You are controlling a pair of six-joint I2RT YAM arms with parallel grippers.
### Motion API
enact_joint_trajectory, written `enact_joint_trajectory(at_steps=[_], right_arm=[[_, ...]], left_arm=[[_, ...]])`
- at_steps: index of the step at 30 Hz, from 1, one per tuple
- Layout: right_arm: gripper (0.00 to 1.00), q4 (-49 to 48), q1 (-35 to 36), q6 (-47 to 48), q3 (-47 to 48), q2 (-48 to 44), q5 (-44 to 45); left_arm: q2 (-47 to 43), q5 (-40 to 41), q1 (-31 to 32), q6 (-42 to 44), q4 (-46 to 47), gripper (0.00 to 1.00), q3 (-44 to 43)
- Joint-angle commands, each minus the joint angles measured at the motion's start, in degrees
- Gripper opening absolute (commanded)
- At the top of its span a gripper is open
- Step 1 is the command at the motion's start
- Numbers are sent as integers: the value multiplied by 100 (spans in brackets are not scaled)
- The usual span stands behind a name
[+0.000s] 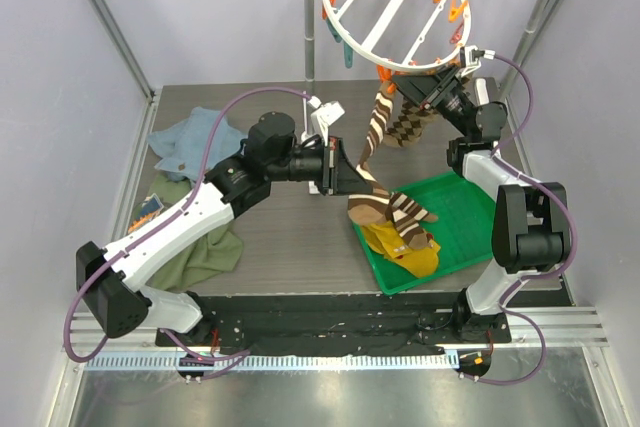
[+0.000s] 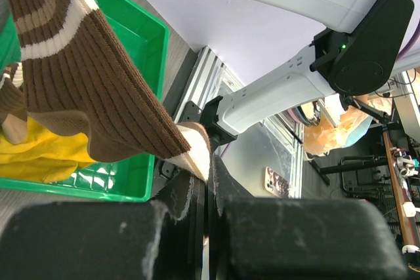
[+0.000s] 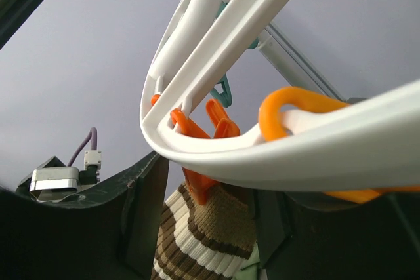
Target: Remove the socks clipped to the hanger
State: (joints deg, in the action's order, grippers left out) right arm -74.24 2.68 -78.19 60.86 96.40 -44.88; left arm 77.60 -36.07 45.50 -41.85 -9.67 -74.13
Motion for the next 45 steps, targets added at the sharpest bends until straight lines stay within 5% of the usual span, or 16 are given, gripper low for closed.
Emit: enact_joint_trajectory(at_steps=[1, 17, 36, 37, 39, 41, 45], right_arm=[[56, -2139, 31, 50, 181, -156, 85], [3, -2139, 40, 111, 13, -341, 191], [1, -2077, 31, -197, -303, -438, 586], [3, -2060, 31, -170, -312, -455, 569], [39, -2121, 22, -170, -294, -482, 464], [56, -2148, 31, -126, -215, -517, 210], [68, -2148, 22, 58, -22, -561, -55]], left_arm=[[-87, -119, -67, -69, 229, 0, -146], [-79, -66, -234, -166, 290, 0, -14], [-149, 57, -252, -131, 255, 0, 206], [-158, 48, -252, -140, 255, 0, 188], [-158, 13, -252, -175, 247, 0, 127], [-166, -14, -252, -201, 229, 0, 74], [-175, -58, -260, -210, 71, 0, -75]])
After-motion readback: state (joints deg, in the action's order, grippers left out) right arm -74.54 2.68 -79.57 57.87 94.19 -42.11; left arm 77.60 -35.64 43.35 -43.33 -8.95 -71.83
